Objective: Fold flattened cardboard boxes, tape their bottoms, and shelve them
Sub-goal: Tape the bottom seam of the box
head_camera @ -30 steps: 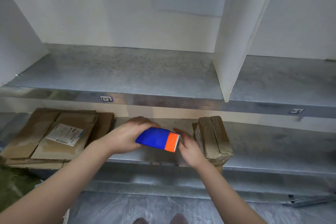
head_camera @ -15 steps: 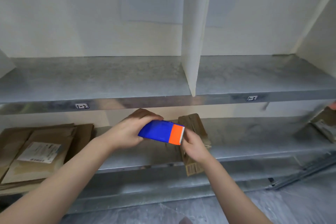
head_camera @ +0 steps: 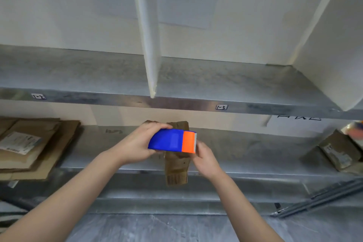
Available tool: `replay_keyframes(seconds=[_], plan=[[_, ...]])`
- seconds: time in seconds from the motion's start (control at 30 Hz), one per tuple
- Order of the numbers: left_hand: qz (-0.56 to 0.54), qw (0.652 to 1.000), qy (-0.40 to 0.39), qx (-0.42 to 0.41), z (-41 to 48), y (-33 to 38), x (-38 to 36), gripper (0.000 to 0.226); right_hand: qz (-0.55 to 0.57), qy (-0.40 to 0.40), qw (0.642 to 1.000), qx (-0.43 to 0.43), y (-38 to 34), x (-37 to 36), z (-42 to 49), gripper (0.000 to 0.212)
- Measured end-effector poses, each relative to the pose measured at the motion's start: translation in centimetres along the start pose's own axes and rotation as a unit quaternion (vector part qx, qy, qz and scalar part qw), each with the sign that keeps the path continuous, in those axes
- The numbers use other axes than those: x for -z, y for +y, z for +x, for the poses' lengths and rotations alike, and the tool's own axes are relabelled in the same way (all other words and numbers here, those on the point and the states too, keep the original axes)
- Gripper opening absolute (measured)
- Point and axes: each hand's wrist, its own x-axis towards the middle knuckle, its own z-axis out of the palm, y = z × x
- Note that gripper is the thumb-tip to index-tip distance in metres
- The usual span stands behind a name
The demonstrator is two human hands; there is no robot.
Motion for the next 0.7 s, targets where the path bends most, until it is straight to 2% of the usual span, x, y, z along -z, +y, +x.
replay_keyframes(seconds=[0.17,0.27,0.33,0.43,0.57,0.7], plan=[[-0.106,0.986,0.013,0.125,0.1,2.4,-1.7,0.072,-0.029,0.005,0.999,0.028,2.0,1.9,-1.5,0.042],[-0.160,0.969,0.001,0.188,-0.1,3.0,-1.9,0.077,-0.017,0.006,0.999,0.032,2.9,2.5,-1.9,0.035],[-0.196,0.954,0.001,0.226,-0.3,2.8,-1.9,0.071,-0.012,0.009,0.999,0.029,3.4,2.6,-2.0,0.034],[-0.239,0.933,0.011,0.270,-0.6,2.4,-1.8,0.070,0.001,0.014,1.000,0.021,3.7,2.4,-1.9,0.034],[-0.322,0.893,0.015,0.315,-1.1,2.0,-2.3,0.054,0.022,0.010,1.000,0.007,3.4,1.9,-2.1,0.034],[-0.387,0.860,0.009,0.334,-1.6,1.6,-2.7,0.066,0.036,0.007,0.999,-0.003,3.2,1.5,-2.2,0.034]])
